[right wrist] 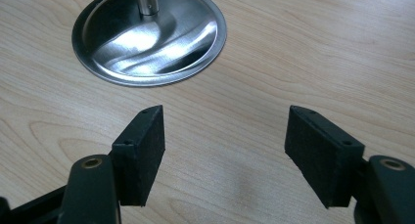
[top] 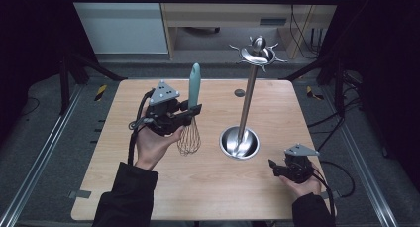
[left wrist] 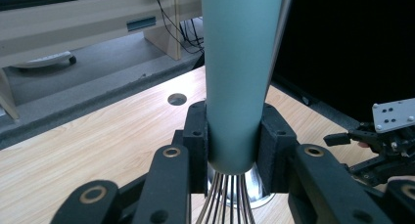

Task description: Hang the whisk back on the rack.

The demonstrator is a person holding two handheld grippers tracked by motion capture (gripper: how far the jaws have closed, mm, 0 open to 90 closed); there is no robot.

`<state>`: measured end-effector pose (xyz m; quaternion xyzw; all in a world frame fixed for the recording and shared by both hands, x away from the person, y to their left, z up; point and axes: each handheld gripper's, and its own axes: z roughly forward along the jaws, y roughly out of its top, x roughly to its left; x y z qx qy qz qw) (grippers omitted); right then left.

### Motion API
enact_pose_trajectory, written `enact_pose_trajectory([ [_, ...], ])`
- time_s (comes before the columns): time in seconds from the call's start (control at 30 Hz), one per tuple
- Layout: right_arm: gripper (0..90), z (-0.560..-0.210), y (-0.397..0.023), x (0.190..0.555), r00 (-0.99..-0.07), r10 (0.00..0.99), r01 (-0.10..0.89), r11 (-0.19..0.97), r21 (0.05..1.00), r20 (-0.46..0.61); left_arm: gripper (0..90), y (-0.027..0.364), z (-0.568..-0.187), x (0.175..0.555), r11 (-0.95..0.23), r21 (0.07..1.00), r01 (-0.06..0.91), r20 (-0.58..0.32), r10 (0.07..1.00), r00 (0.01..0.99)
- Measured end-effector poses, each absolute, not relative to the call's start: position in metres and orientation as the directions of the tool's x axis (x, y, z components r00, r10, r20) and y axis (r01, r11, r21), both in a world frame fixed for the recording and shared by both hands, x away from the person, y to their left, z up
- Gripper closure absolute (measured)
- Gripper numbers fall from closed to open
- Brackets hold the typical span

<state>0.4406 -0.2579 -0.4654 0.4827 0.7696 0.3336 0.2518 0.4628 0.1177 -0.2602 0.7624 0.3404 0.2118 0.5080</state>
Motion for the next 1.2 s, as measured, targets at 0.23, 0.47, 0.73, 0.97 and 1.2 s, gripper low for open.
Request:
enact_pose_trajectory([
  [0.23,31.3,-0.466,-0.258,0.441,-0.41,0.909,0.573,0.315,0.757,-0.068,69.0,0.108,-0.256,0.464,-0.262,0.919,0.296,-0.017,0.722,0.692],
  [0.47,31.4,-0.465,-0.258,0.441,-0.411,0.909,0.573,0.311,0.758,-0.062,69.0,0.094,-0.251,0.468,-0.274,0.916,0.293,-0.012,0.711,0.703],
  [0.73,31.4,-0.465,-0.258,0.441,-0.413,0.909,0.573,0.312,0.758,-0.062,69.0,0.082,-0.249,0.471,-0.287,0.914,0.288,-0.005,0.7,0.714],
  [0.97,31.4,-0.465,-0.258,0.441,-0.414,0.908,0.572,0.312,0.759,-0.061,69.0,0.07,-0.245,0.474,-0.301,0.909,0.289,0.0,0.693,0.721],
  [1.2,31.5,-0.465,-0.258,0.44,-0.413,0.909,0.573,0.308,0.759,-0.057,69.0,0.064,-0.243,0.479,-0.312,0.906,0.287,0.008,0.69,0.724],
])
